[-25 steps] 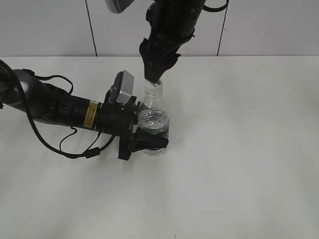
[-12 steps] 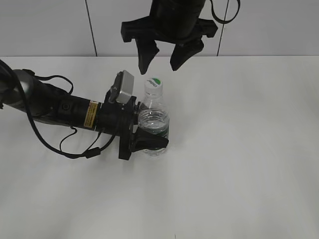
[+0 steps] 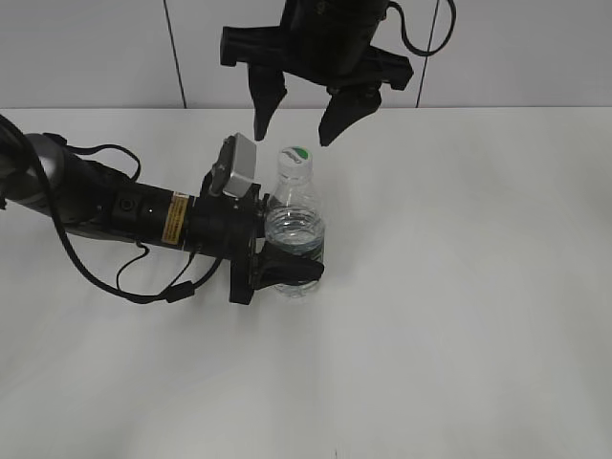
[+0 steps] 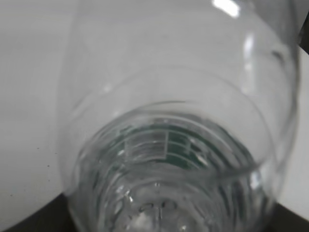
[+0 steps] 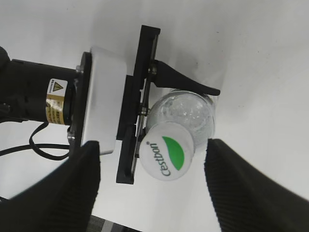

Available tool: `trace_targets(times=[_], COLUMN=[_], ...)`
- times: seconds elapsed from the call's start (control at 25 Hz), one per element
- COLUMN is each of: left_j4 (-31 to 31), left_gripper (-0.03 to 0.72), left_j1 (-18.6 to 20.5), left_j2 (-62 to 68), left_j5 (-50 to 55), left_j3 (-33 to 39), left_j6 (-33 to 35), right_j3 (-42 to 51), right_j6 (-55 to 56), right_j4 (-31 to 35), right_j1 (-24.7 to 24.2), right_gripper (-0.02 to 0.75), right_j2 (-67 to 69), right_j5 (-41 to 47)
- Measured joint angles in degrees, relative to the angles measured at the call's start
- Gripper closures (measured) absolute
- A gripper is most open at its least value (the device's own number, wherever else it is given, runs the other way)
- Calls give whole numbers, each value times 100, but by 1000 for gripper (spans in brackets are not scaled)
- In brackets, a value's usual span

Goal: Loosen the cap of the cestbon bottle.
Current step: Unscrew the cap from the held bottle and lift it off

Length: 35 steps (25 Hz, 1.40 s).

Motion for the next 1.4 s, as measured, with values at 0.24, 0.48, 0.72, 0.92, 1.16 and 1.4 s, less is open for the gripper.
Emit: trace_targets(times=[0.24, 0.48, 0.72, 0.92, 1.16, 1.4], left_j4=[-1, -6, -11, -17, -35, -83], left_gripper=[276, 276, 276, 276, 276, 276], left_j1=[0, 0, 0, 0, 0, 0], left_j2=[0, 0, 0, 0, 0, 0], left_j5=[2, 2, 7, 30, 54, 103], left_j3=[0, 0, 0, 0, 0, 0], left_j6=[0, 0, 0, 0, 0, 0], right_j3=[0, 0, 0, 0, 0, 0], right_j6=[27, 27, 32, 32, 27, 32], right_j4=[0, -11, -46, -113, -216, -242], right_j1=[0, 0, 0, 0, 0, 0], right_gripper=[225, 225, 225, 225, 225, 225], right_j2=[93, 206, 242, 242, 242, 242], right_j5=[0, 0, 0, 0, 0, 0])
